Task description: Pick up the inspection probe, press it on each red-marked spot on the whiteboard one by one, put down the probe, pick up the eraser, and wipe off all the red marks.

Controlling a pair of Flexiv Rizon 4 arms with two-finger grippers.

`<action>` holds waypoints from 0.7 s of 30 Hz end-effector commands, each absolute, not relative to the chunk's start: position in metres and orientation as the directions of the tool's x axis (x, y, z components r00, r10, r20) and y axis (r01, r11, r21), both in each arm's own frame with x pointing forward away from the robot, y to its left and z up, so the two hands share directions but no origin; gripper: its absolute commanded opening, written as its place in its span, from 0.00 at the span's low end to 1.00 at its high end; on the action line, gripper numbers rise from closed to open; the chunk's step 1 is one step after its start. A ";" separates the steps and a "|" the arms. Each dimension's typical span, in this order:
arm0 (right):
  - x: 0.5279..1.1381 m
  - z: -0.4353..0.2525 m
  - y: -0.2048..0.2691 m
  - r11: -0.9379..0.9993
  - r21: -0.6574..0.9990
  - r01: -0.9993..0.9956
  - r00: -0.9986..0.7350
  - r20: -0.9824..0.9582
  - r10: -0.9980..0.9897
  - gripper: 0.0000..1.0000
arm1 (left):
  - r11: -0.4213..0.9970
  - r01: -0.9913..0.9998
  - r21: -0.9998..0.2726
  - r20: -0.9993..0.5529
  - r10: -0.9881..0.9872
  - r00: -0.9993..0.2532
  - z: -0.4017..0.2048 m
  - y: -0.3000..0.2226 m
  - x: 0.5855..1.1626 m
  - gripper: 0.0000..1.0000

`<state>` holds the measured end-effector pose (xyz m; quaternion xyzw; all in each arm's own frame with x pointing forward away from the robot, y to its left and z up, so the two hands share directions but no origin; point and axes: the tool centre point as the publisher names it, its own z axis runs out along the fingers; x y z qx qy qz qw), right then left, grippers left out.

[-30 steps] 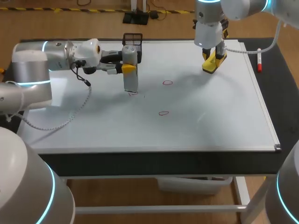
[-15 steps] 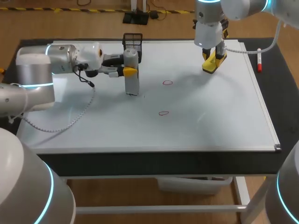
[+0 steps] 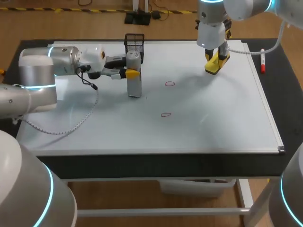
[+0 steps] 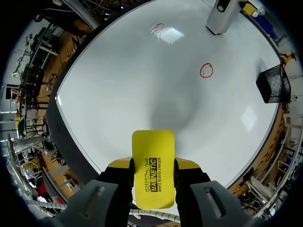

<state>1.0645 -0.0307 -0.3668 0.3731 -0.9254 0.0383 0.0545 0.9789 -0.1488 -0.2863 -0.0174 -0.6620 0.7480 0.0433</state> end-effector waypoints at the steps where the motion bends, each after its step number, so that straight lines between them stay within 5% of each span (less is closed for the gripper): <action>1: 1.065 -0.364 -0.031 0.717 -0.032 -0.696 -0.714 0.133 -0.687 0.00 | -0.122 -0.046 -0.991 0.035 0.094 -0.995 -0.288 -0.149 0.981 0.00; 21: 1.065 -0.364 -0.031 0.717 -0.032 -0.696 -0.714 0.133 -0.687 0.00 | -0.112 -0.044 -0.993 0.034 0.092 -0.995 -0.290 -0.145 0.980 0.00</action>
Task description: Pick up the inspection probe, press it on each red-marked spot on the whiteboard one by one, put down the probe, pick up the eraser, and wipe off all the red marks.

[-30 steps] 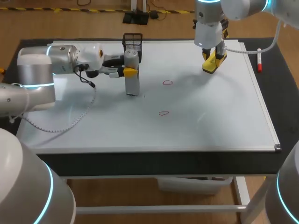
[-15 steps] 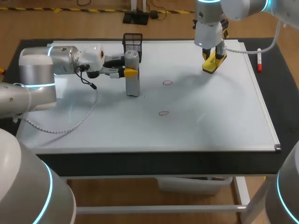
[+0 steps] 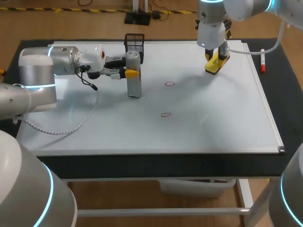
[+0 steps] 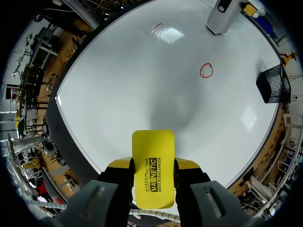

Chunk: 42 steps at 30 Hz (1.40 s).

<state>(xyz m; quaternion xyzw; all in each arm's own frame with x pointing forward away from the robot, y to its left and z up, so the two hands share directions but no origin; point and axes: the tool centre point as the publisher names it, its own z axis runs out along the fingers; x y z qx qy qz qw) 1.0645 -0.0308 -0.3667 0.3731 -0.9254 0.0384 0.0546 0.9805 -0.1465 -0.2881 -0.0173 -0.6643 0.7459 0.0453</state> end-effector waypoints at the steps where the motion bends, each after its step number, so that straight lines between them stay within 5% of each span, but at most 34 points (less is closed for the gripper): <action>1: 1.065 -0.364 -0.031 0.717 -0.032 -0.696 -0.714 0.133 -0.687 0.00 | -0.112 -0.044 -0.993 0.033 0.092 -0.995 -0.290 -0.145 0.980 0.00; 42: 1.065 -0.364 -0.031 0.717 -0.032 -0.696 -0.714 0.133 -0.687 0.00 | -0.080 -0.011 -0.997 0.009 0.022 -1.000 -0.240 -0.120 1.006 0.00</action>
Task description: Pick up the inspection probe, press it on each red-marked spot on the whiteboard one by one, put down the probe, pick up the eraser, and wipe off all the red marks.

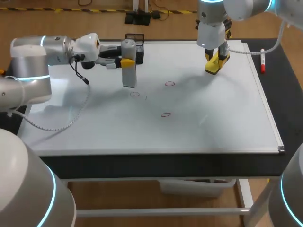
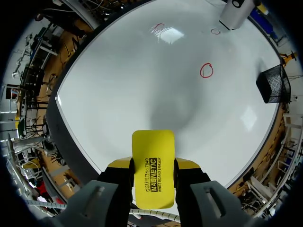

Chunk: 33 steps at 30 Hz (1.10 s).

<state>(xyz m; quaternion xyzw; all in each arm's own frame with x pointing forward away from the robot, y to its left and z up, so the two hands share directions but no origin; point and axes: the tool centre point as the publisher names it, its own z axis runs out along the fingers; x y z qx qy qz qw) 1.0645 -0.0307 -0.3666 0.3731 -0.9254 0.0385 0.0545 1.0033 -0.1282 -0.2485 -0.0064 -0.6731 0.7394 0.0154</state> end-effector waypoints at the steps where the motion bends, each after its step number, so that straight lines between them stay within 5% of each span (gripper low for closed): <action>1: 1.065 -0.364 -0.031 0.717 -0.032 -0.696 -0.714 0.133 -0.687 0.00 | -0.075 -0.006 -0.997 0.005 0.014 -1.000 -0.238 -0.117 1.009 0.00; 33: 1.065 -0.364 -0.031 0.717 -0.032 -0.696 -0.714 0.133 -0.687 0.00 | -0.110 0.037 -0.993 -0.015 -0.195 -0.981 -0.224 -0.004 1.091 0.00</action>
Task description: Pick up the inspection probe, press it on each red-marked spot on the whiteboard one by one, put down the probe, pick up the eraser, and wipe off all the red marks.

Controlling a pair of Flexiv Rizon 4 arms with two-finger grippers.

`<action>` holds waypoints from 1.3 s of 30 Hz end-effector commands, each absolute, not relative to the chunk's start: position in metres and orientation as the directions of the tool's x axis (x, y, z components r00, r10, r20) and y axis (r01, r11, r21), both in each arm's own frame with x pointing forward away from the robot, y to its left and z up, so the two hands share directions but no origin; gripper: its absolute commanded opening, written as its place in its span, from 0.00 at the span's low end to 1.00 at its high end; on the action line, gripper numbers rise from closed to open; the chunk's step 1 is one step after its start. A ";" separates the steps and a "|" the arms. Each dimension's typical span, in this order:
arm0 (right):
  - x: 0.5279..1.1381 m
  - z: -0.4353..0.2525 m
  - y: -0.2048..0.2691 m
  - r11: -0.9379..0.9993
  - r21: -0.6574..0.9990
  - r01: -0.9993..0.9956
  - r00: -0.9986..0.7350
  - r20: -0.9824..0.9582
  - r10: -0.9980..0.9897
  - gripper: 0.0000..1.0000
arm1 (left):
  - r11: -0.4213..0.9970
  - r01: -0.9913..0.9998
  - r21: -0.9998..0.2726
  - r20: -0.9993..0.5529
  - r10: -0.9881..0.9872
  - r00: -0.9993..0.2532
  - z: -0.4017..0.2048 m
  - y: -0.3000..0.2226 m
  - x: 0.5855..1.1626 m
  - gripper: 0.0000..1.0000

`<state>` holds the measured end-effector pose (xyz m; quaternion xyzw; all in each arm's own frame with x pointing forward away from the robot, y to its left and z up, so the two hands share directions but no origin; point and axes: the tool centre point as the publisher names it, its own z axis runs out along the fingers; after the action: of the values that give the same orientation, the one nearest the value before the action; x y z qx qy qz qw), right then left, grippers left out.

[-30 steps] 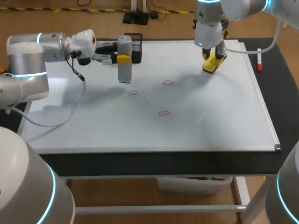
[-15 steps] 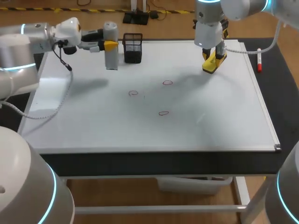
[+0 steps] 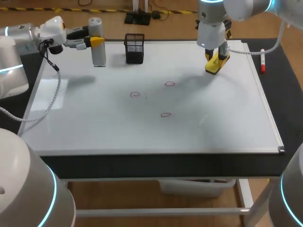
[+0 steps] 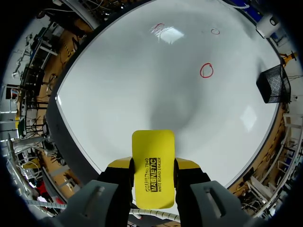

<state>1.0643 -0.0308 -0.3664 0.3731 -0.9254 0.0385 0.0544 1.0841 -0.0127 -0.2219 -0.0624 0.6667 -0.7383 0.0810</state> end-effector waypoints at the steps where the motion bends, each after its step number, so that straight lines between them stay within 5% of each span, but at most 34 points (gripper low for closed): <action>1: 1.065 -0.364 -0.031 0.717 -0.032 -0.696 -0.714 0.133 -0.687 0.00 | -0.111 0.037 -0.993 -0.014 -0.196 -0.980 -0.224 -0.002 1.093 0.00; 29: 1.067 -0.363 -0.030 0.717 -0.031 -0.697 -0.713 0.137 -0.688 0.00 | -0.146 0.026 -0.989 0.002 -0.190 -0.982 -0.225 0.021 1.113 0.00; 39: 1.070 -0.355 0.014 0.649 -0.029 -0.760 -0.647 0.131 -0.751 0.00 | -0.146 0.026 -0.989 0.002 -0.190 -0.982 -0.225 0.021 1.113 0.00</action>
<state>1.0696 0.0014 -0.3589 0.4143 -0.9085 0.0285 0.0471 1.1115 0.0207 -0.2251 -0.0644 0.6499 -0.7537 0.0736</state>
